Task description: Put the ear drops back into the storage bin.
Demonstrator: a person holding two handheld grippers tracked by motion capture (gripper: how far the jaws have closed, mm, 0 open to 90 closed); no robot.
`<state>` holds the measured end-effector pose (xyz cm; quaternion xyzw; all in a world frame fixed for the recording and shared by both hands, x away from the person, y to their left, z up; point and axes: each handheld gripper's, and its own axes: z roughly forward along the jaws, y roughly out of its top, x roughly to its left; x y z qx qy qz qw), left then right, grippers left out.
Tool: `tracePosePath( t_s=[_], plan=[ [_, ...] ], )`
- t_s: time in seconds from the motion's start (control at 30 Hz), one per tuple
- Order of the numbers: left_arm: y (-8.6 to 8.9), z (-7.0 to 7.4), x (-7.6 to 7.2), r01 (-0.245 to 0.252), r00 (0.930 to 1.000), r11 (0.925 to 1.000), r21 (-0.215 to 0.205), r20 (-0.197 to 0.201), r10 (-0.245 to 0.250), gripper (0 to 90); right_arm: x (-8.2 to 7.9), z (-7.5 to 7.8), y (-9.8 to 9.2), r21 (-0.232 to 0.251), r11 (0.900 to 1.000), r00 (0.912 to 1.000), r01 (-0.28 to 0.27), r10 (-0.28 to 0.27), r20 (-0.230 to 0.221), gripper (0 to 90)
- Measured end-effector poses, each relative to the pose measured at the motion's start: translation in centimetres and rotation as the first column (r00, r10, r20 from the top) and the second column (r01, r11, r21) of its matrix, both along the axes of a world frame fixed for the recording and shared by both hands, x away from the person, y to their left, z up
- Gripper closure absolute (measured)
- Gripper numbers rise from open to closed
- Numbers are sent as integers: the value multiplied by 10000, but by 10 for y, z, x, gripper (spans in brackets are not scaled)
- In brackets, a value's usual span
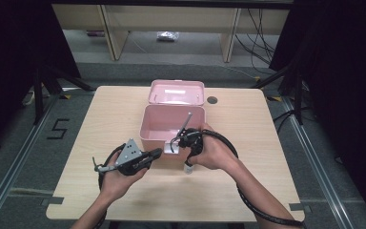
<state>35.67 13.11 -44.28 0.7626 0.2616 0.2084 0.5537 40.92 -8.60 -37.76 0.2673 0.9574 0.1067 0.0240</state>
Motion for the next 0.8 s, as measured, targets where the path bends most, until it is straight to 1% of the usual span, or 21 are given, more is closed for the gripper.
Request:
tracePosePath(
  t_s=[0.03,0.07,0.1,0.13,0.17,0.2,0.23,0.27,0.3,0.33,0.37,0.4,0.47,0.5,0.57,0.6,0.63,0.7,0.73,0.77,0.8],
  plan=[
    [-2,-1,1,73,10000,10000,-37,33,-73,871,1,1,-1,-71,10000,10000,-49,50,3,714],
    [-2,0,1,67,10000,10000,64,23,-67,871,1,2,-1,-40,9999,9998,-162,162,100,714],
    [-3,-1,1,84,10000,9999,62,18,-84,872,2,2,-2,-37,9993,9990,-373,374,236,714],
    [-5,-2,1,144,9999,9999,-69,-7,-144,872,3,2,-3,21,9991,9988,-435,434,245,714],
    [-4,-2,1,90,10000,9999,57,-44,-89,872,1,4,-4,-24,10000,9999,-88,88,148,713],
    [-4,-2,1,103,9999,9999,114,-68,-103,870,0,5,-4,-63,9999,10000,89,-88,43,714],
    [-4,-3,1,99,9999,9999,108,-84,-98,867,0,7,-4,52,10000,10000,-58,57,78,714],
    [-4,-3,1,93,9999,9999,106,-90,-92,863,3,7,-7,22,9998,9996,-188,187,231,714],
    [-3,-3,1,75,9999,9999,130,-105,-74,862,1,9,-5,-25,9999,9999,130,-130,84,713],
    [-3,-3,0,58,9999,9999,131,-122,-56,859,3,10,-7,-26,9998,9997,-205,205,149,713],
    [-3,-4,0,74,9999,9999,118,-98,-73,855,2,11,-7,-79,9999,9999,120,-119,81,713],
    [-3,-4,0,60,9999,9999,137,-82,-59,850,4,11,-8,-88,10000,9999,-40,41,160,714],
    [-2,-4,0,34,9999,9999,156,-97,-33,840,3,13,-8,-90,9998,9999,159,-159,35,713],
    [-2,-4,0,23,9999,9999,126,-107,-22,836,5,14,-9,-159,9999,10000,31,-31,33,713],
    [-1,-4,0,22,10000,9999,152,-95,-21,829,4,16,-9,-194,9997,9998,131,-134,-118,714],
    [0,-4,0,3,10000,9999,169,-92,-1,826,5,15,-10,-142,9999,10000,41,-41,0,714],
    [0,-4,-1,-17,10000,9999,172,-77,18,823,6,16,-10,-251,9996,9999,108,-111,-105,714],
    [1,-5,-1,-26,10000,10000,88,-64,27,819,6,18,-10,-295,9995,9999,83,-86,-95,714],
    [1,-5,-1,-34,10000,9999,158,-65,35,818,6,19,-10,-357,9992,9997,198,-204,-154,713],
    [2,-5,-1,-26,10000,9999,142,-55,27,816,6,19,-10,-274,9993,9997,241,-244,-97,713],
    [2,-6,-2,-29,10000,9999,128,-50,29,813,8,20,-11,-270,9996,10000,-89,89,-4,713]
  ],
)
